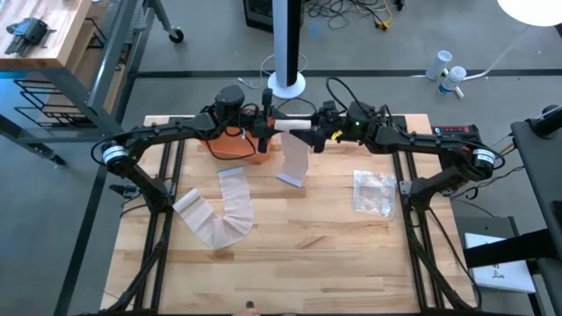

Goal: Roll bandage
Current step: Roll the right white bandage

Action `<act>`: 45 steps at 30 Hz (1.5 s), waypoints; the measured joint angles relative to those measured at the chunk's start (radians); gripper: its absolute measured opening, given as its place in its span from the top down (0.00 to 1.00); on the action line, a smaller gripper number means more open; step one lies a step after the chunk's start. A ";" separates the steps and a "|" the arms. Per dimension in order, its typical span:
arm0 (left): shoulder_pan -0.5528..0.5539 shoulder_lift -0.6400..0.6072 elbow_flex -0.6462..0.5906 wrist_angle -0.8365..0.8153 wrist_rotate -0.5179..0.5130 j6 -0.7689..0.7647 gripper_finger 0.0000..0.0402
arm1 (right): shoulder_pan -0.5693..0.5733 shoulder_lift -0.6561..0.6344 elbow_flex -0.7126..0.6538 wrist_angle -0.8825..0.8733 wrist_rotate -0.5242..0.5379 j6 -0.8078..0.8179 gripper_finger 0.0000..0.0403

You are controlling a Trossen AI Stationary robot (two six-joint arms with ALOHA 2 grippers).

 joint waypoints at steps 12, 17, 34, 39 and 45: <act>0.000 0.000 0.000 0.000 -0.027 0.003 0.76 | 0.016 0.002 0.003 0.001 0.018 0.028 0.24; 0.000 0.000 0.001 0.000 -0.027 -0.001 0.73 | 0.016 0.002 0.003 0.001 0.036 0.030 0.33; 0.000 -0.002 0.001 -0.016 -0.004 -0.299 0.58 | 0.016 0.002 0.005 -0.001 0.063 -0.155 0.64; 0.000 -0.004 0.001 -0.062 -0.005 -0.456 0.42 | 0.019 0.002 0.006 0.004 0.064 -0.220 0.65; 0.002 -0.011 0.001 -0.134 0.003 -0.667 0.25 | 0.040 0.002 0.006 0.007 0.065 -0.372 0.64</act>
